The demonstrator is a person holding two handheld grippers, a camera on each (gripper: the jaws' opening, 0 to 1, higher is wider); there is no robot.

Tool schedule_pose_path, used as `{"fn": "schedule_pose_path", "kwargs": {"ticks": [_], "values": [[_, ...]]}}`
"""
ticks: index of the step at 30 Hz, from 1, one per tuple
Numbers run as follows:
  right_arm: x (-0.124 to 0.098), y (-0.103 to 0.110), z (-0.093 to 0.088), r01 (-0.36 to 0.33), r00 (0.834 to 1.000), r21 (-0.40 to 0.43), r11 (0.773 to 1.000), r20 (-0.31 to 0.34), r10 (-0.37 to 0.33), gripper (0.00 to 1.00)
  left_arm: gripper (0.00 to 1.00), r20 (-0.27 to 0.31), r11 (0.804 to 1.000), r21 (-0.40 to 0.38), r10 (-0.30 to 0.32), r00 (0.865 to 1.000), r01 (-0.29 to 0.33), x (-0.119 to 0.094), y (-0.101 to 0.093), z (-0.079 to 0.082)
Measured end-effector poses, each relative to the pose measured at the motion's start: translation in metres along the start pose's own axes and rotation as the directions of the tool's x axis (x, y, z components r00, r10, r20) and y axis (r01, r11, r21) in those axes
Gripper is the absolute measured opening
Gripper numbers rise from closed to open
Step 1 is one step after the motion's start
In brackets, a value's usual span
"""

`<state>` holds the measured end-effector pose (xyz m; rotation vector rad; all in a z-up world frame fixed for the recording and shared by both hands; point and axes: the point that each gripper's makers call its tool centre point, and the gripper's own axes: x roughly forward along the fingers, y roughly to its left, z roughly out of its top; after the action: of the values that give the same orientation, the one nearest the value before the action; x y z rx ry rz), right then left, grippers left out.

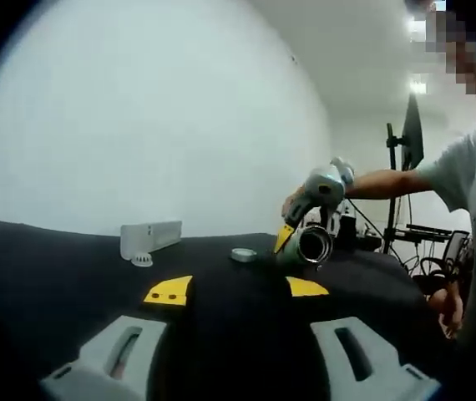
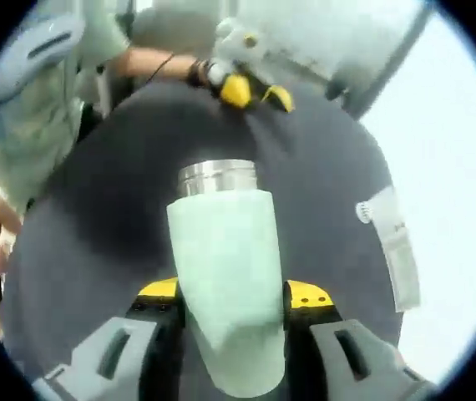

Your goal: Assemble the cup parts correctly, then place the assembled cup into the box.

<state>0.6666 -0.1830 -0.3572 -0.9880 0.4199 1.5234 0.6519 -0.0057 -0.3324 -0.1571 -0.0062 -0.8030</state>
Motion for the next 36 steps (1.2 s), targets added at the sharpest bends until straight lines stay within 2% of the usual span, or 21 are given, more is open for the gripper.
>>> {"fn": "schedule_pose_path", "kwargs": {"ticks": [3,5,10,15,20,22,24,26,27,29,31,34,36], "values": [[-0.008,-0.004,0.015,0.044,0.993,0.093,0.995,0.104,-0.054,0.43,0.43,0.001,1.0,-0.003,0.0,1.0,0.0,0.0,0.001,0.0],[-0.013,-0.007,0.022,0.081,0.982,0.134,0.988,0.16,-0.103,0.43,0.43,-0.003,1.0,0.0,-0.001,1.0,0.001,0.0,0.001,-0.001],[-0.029,-0.012,0.036,0.133,0.931,0.281,0.951,0.293,-0.217,0.43,0.42,0.011,1.0,-0.004,-0.005,1.0,0.005,0.0,-0.003,0.002],[-0.043,-0.012,0.041,0.182,0.89,0.35,0.919,0.338,-0.305,0.42,0.42,0.023,1.0,-0.008,-0.017,1.0,0.017,0.0,-0.004,0.005],[-0.058,-0.012,0.053,0.209,0.823,0.446,0.87,0.4,-0.403,0.42,0.42,0.024,0.999,-0.013,-0.031,0.999,0.031,-0.001,-0.007,0.006],[-0.062,-0.009,0.055,0.213,0.806,0.472,0.856,0.411,-0.427,0.42,0.42,0.035,0.999,-0.021,-0.034,0.999,0.034,-0.002,-0.006,0.008],[-0.064,-0.006,0.057,0.216,0.795,0.489,0.845,0.414,-0.444,0.42,0.42,0.038,0.999,-0.025,-0.032,0.999,0.033,-0.002,-0.005,0.008],[-0.068,-0.006,0.062,0.22,0.759,0.532,0.817,0.433,-0.486,0.42,0.42,0.043,0.999,-0.03,-0.033,0.999,0.034,-0.002,-0.003,0.01],[-0.069,-0.005,0.064,0.217,0.746,0.547,0.809,0.441,-0.499,0.42,0.42,0.045,0.999,-0.03,-0.033,0.998,0.034,-0.003,-0.003,0.01],[-0.069,-0.004,0.07,0.213,0.72,0.563,0.799,0.463,-0.518,0.42,0.42,0.046,0.999,-0.031,-0.034,0.998,0.036,-0.003,-0.003,0.01],[-0.066,-0.004,0.074,0.208,0.704,0.578,0.789,0.472,-0.531,0.42,0.42,0.046,0.999,-0.031,-0.038,0.998,0.04,-0.002,-0.004,0.01],[-0.057,-0.007,0.083,0.179,0.659,0.614,0.769,0.505,-0.557,0.42,0.42,0.046,0.998,-0.034,-0.044,0.998,0.046,-0.002,-0.006,0.01],[-0.048,-0.007,0.089,0.135,0.624,0.644,0.753,0.535,-0.569,0.42,0.42,0.047,0.998,-0.038,-0.044,0.998,0.046,-0.002,-0.006,0.01]]}}
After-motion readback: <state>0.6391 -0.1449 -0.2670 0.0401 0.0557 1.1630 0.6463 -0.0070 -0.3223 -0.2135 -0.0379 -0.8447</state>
